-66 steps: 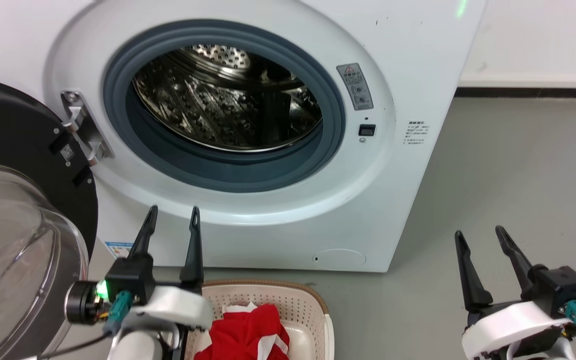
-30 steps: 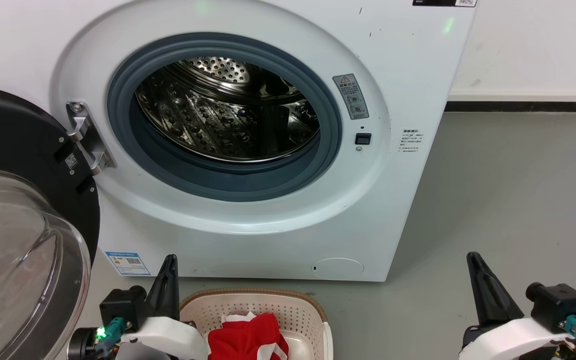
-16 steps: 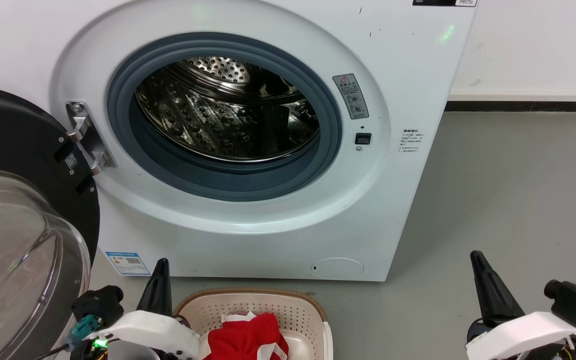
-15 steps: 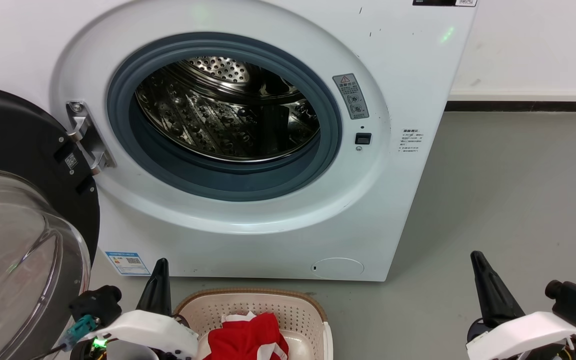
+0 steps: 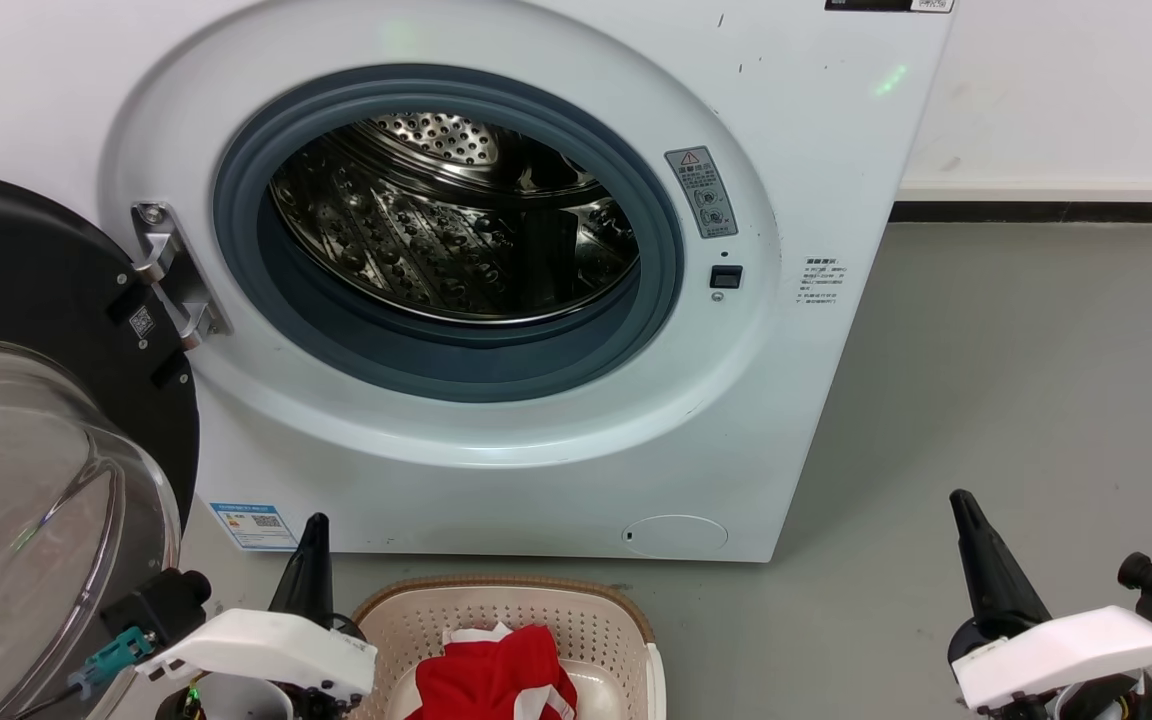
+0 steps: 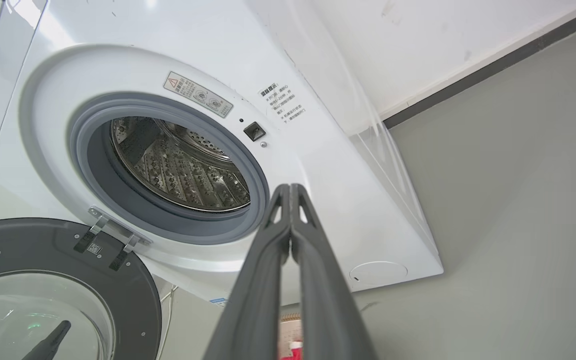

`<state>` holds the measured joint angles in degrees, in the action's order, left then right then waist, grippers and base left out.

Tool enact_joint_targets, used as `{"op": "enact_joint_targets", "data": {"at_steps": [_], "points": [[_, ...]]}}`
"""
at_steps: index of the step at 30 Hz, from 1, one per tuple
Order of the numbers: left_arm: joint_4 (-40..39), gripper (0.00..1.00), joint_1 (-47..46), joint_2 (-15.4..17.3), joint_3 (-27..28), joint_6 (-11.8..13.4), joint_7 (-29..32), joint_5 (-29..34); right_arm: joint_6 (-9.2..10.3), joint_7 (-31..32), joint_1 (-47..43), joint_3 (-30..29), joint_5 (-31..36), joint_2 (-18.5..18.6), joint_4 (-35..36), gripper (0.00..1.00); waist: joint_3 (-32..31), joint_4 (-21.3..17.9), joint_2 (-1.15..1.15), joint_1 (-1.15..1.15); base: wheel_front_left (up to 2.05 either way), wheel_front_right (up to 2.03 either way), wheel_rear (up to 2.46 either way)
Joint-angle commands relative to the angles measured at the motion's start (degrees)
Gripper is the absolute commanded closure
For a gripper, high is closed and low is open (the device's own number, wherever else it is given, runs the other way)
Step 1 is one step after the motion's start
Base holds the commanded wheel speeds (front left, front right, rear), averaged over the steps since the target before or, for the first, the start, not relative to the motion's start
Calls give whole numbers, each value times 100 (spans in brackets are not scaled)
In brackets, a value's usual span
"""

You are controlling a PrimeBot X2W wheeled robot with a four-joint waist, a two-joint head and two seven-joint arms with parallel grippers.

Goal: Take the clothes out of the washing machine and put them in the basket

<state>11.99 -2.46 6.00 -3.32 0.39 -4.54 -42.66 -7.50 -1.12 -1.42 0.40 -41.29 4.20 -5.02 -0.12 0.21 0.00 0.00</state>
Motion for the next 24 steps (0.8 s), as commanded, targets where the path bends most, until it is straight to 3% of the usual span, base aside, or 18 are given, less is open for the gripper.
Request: {"op": "enact_joint_targets", "data": {"at_steps": [1, 24], "points": [[-55, 100, -161, -10, 60, -62, 46, -201, 0, 19, 164, -23, -236, 44, 22, 100, 0, 0, 0, 0, 0, 0, 0], [31, 100, -254, -111, 380, -311, 410, -1814, 0, 180, 373, -136, -1986, 74, -284, 100, 8, -6, 0, 0, 0, 0, 0]]}}
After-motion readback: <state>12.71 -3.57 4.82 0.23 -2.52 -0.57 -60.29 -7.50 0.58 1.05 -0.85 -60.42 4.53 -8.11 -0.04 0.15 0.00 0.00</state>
